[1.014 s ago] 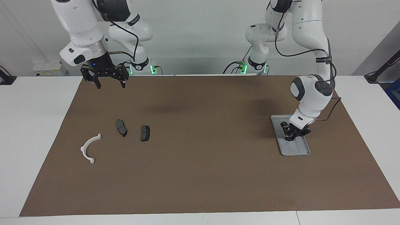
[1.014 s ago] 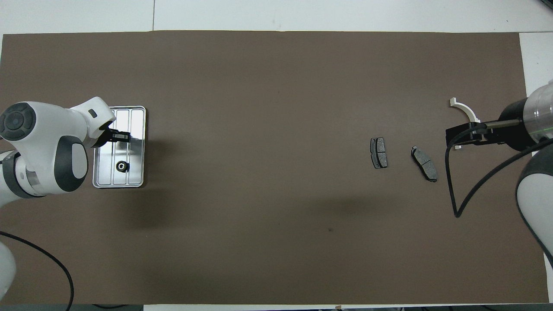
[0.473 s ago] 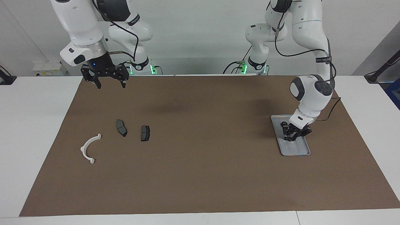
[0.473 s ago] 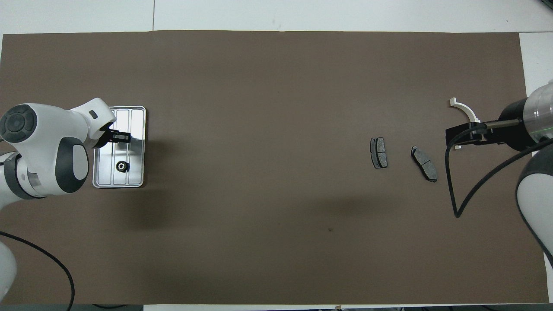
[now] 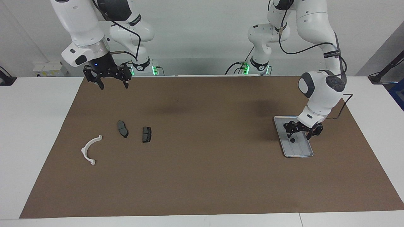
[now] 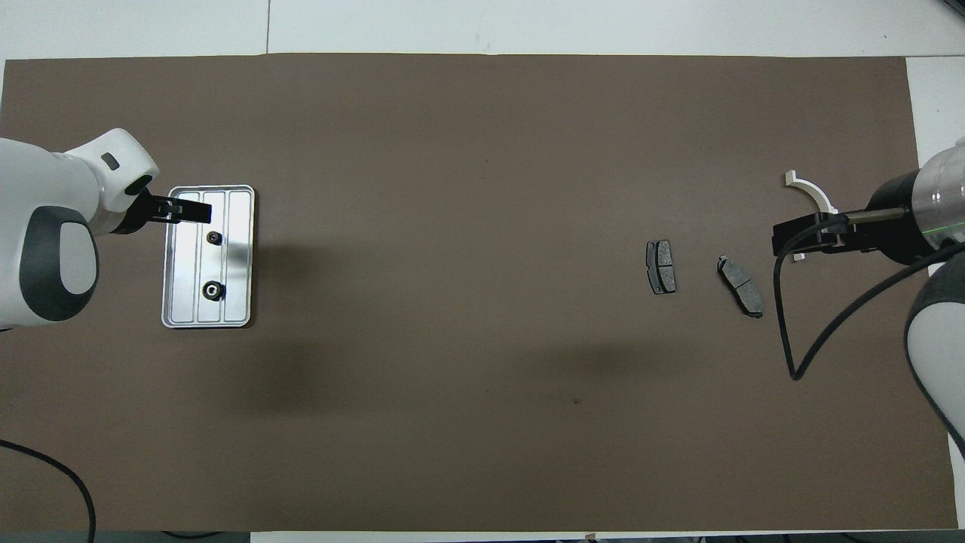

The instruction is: Pick bearing gear from pile to tray

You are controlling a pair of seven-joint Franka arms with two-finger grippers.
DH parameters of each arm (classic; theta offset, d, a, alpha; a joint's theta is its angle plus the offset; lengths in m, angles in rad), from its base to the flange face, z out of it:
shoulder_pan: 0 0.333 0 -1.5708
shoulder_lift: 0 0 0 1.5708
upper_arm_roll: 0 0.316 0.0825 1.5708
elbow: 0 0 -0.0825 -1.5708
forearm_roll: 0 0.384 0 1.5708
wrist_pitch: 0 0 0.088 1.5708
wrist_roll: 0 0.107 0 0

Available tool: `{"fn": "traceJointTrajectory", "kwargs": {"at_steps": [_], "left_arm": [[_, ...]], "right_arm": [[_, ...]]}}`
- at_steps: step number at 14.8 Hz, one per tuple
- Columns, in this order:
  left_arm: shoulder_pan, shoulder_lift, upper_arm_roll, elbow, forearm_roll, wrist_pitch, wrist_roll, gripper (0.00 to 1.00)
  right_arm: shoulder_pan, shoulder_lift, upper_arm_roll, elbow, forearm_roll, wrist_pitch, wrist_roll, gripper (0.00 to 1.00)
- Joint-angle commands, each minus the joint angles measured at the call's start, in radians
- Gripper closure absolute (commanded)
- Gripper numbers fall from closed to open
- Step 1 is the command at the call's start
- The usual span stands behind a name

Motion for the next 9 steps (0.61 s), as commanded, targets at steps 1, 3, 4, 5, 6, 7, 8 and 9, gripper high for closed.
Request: {"fn": "traceJointTrajectory", "kwargs": {"at_steps": [1, 3, 4, 5, 6, 7, 8, 9], "left_arm": [[-0.005, -0.078, 0.011, 0.049, -0.015, -0.121, -0.085, 0.0], [0.001, -0.087, 0.012, 0.162, -0.011, -0.271, -0.094, 0.0], [0.008, -0.087, 0.012, 0.216, -0.008, -0.348, -0.096, 0.0], [0.019, -0.09, 0.012, 0.259, -0.008, -0.406, -0.096, 0.0], [0.021, -0.097, 0.012, 0.287, -0.01, -0.451, -0.107, 0.0], [0.021, -0.109, 0.011, 0.308, -0.01, -0.477, -0.143, 0.0], [0.019, -0.124, 0.008, 0.313, -0.011, -0.487, -0.187, 0.0], [0.018, -0.147, 0.008, 0.312, -0.014, -0.497, -0.23, 0.0]], "right_arm": [[-0.019, -0.006, 0.007, 0.0, 0.009, 0.0, -0.018, 0.0], [-0.019, -0.008, 0.007, 0.0, 0.008, 0.0, -0.016, 0.0], [-0.019, -0.006, 0.007, 0.0, 0.005, 0.002, -0.016, 0.0], [-0.022, -0.006, 0.007, 0.0, 0.003, 0.002, -0.016, 0.0], [-0.027, -0.008, 0.007, 0.0, 0.005, 0.002, -0.016, 0.0], [-0.033, -0.008, 0.007, -0.001, 0.005, 0.002, -0.016, 0.0], [-0.034, -0.008, 0.007, -0.001, 0.005, 0.002, -0.016, 0.0], [-0.034, -0.008, 0.009, -0.001, 0.005, 0.003, -0.016, 0.0]]}}
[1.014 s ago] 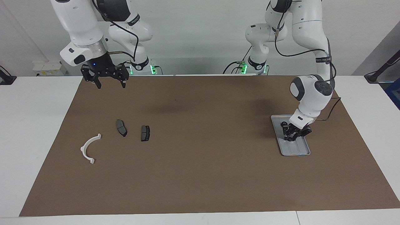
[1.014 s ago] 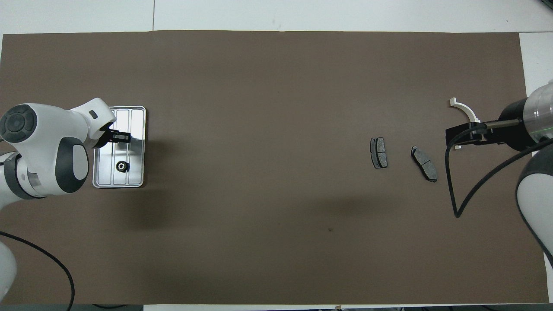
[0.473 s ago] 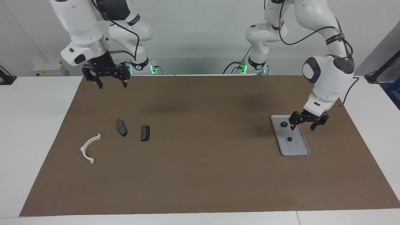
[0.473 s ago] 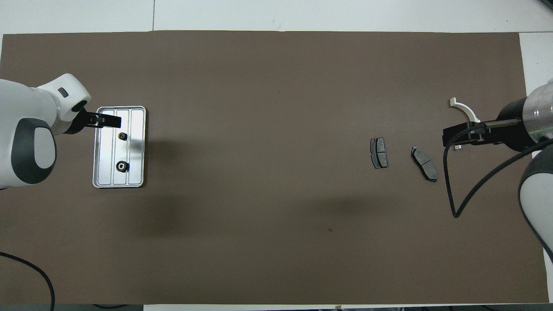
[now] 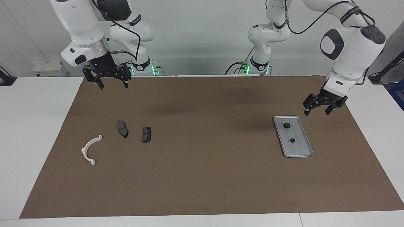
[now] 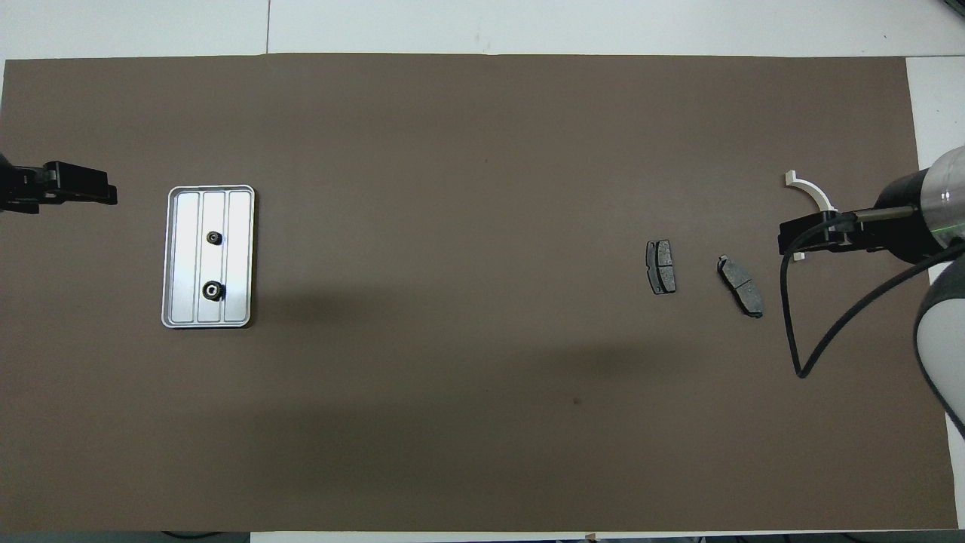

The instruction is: Pick bearing gear from pile to tray

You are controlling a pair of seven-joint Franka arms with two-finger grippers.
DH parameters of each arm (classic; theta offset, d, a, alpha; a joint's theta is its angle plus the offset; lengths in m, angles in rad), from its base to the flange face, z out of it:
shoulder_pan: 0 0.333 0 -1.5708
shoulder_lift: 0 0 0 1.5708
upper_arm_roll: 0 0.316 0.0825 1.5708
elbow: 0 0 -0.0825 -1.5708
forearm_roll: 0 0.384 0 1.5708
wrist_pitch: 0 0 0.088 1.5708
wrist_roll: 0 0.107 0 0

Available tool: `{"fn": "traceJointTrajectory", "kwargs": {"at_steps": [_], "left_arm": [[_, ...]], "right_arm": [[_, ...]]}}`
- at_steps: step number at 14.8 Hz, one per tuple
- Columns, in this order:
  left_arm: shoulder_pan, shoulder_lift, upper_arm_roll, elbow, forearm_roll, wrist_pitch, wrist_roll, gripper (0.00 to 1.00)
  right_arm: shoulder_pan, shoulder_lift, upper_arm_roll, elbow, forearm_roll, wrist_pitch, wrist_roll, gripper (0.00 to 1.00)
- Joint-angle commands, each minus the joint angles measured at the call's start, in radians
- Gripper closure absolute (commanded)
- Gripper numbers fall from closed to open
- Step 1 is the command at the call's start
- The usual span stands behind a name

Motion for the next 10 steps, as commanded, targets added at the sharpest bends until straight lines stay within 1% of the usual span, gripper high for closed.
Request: {"fn": "traceJointTrajectory", "kwargs": {"at_steps": [1, 3, 5, 6, 8, 10], "left_arm": [[0.002, -0.038, -0.009, 0.018, -0.016, -0.061, -0.102, 0.0], [0.0, -0.043, -0.006, 0.038, -0.011, -0.122, -0.116, 0.0], [-0.01, -0.052, -0.015, 0.087, 0.001, -0.209, -0.116, 0.0], [-0.014, -0.063, -0.014, 0.097, 0.001, -0.235, -0.115, 0.0], [-0.055, -0.08, -0.003, 0.094, -0.001, -0.263, -0.112, 0.0], [-0.079, -0.092, -0.006, 0.094, 0.034, -0.317, -0.106, 0.0]], "right_arm": [[-0.021, -0.006, 0.01, -0.001, 0.005, 0.003, -0.016, 0.0], [-0.021, -0.006, 0.01, 0.0, 0.007, 0.005, -0.016, 0.0], [-0.021, -0.006, 0.01, 0.0, 0.007, 0.005, -0.016, 0.0], [-0.019, -0.006, 0.01, -0.001, 0.007, 0.005, -0.016, 0.0], [-0.019, -0.006, 0.01, -0.001, 0.007, 0.003, -0.016, 0.0], [-0.019, -0.006, 0.01, -0.001, 0.007, 0.003, -0.016, 0.0]]}}
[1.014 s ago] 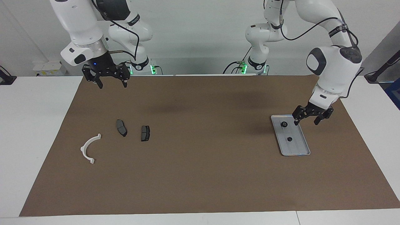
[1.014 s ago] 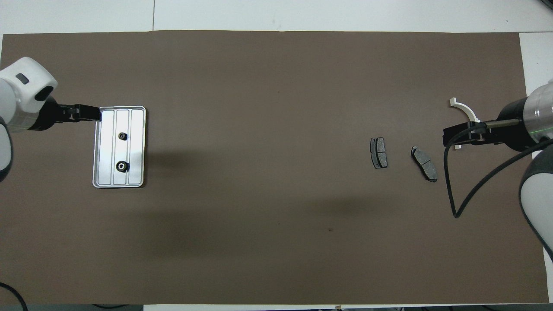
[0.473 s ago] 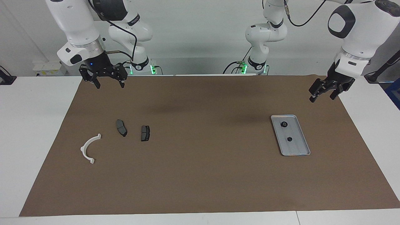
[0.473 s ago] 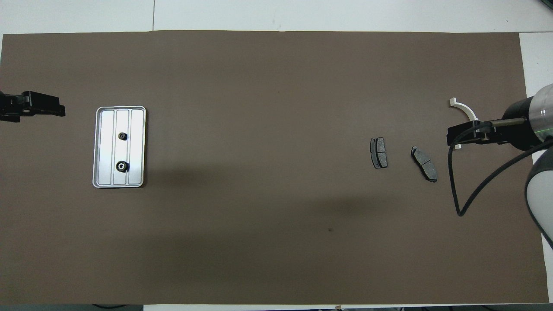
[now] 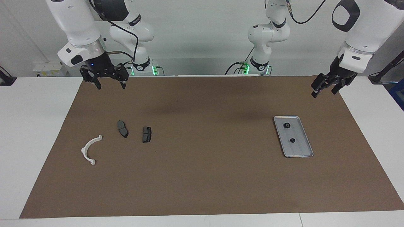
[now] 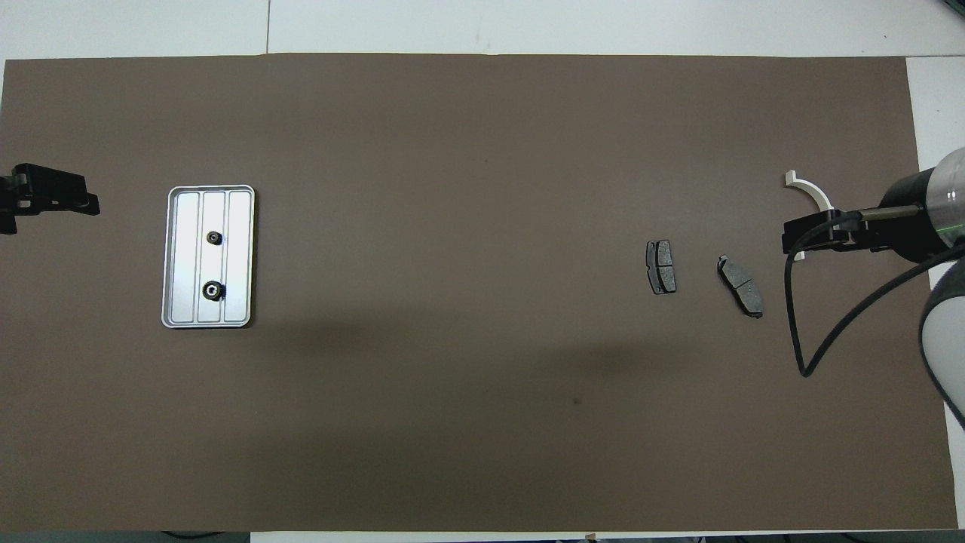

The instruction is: Pick bearing gear from pile to tray

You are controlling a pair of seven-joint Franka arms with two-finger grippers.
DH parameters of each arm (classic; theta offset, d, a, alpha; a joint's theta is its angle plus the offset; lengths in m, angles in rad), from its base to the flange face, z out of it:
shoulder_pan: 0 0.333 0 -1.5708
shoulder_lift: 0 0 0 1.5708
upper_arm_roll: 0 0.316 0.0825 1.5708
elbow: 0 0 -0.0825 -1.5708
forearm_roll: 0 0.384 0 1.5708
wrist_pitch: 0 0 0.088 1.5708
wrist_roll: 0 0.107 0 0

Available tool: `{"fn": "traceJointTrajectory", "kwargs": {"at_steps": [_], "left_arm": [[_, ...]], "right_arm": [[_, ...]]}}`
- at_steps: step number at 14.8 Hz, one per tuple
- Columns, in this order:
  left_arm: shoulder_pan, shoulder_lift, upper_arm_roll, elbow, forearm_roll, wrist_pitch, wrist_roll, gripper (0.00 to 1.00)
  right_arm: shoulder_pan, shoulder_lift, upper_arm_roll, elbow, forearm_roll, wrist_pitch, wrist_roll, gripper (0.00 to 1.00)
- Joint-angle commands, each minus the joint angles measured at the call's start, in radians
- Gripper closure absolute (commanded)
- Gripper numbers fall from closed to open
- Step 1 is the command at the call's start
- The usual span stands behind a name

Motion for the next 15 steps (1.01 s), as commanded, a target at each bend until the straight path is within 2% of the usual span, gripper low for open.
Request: {"fn": "traceJointTrajectory", "kwargs": {"at_steps": [1, 4, 7, 15], "left_arm": [[-0.047, -0.025, 0.011, 0.005, 0.032, -0.063, -0.005, 0.0], [-0.053, -0.033, 0.011, 0.01, 0.033, -0.088, -0.005, 0.0], [-0.068, -0.06, 0.011, 0.002, 0.026, -0.065, -0.002, 0.0], [-0.101, -0.076, 0.011, -0.05, 0.026, -0.024, -0.001, 0.0]], "right_arm": [[-0.016, -0.008, 0.01, -0.001, 0.007, 0.003, -0.016, 0.0], [-0.016, -0.006, 0.01, 0.0, 0.007, 0.003, -0.016, 0.0], [-0.016, -0.008, 0.01, 0.0, 0.007, 0.0, -0.016, 0.0], [-0.013, -0.009, 0.011, 0.0, 0.007, -0.002, -0.016, 0.0]]}}
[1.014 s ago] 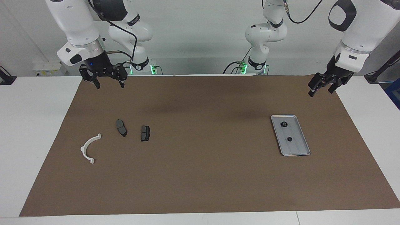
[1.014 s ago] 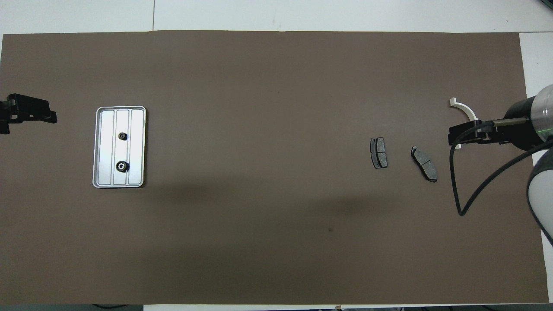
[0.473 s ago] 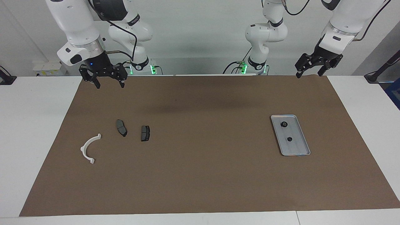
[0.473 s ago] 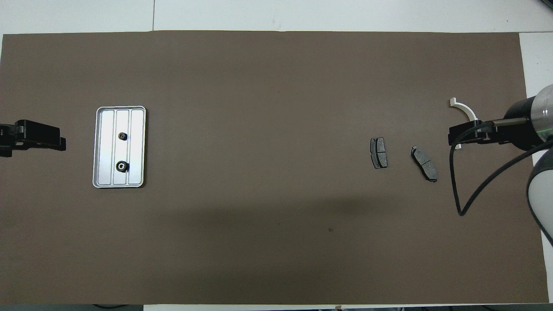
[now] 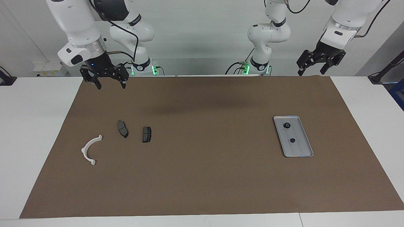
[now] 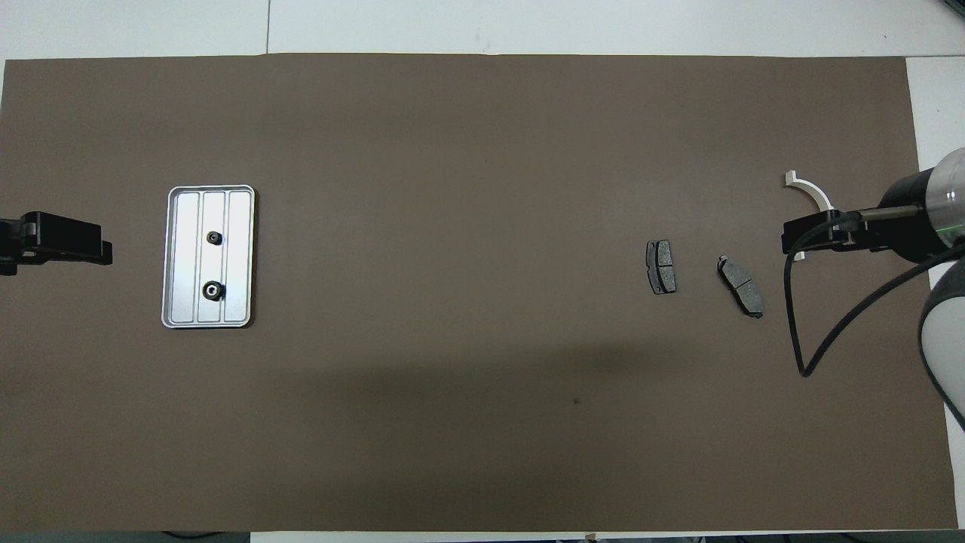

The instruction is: Pick bearing gear from pile to tray

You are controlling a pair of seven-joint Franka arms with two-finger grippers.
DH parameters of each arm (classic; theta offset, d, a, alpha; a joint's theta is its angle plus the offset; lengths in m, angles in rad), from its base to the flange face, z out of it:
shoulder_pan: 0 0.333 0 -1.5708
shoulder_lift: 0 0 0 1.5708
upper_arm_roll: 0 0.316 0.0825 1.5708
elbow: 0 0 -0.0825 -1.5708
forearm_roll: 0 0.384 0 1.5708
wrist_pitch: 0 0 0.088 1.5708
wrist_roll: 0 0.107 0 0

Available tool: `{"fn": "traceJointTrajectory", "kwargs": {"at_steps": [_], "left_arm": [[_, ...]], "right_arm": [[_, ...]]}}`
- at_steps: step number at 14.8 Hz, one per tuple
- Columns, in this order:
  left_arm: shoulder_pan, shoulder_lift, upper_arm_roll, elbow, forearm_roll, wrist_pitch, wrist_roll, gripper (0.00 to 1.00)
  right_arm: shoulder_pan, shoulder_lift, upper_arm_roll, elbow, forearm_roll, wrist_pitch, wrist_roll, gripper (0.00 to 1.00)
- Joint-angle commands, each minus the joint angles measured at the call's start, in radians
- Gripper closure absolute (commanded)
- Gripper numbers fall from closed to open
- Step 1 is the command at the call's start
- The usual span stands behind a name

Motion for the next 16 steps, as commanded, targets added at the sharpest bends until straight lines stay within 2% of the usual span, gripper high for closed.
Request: {"fn": "traceJointTrajectory", "kwargs": {"at_steps": [1, 5, 16], "left_arm": [[-0.032, -0.033, 0.013, -0.056, 0.013, 0.037, -0.002, 0.0], [-0.04, -0.056, 0.013, -0.111, 0.012, 0.08, -0.002, 0.0], [-0.043, -0.062, 0.013, -0.139, 0.013, 0.07, -0.002, 0.0]], "right_arm": [[-0.013, -0.009, 0.009, 0.0, 0.007, 0.0, -0.016, 0.0], [-0.013, -0.008, 0.01, 0.0, 0.007, 0.001, -0.016, 0.0], [-0.015, -0.009, 0.01, 0.0, 0.008, 0.003, -0.016, 0.0]]}}
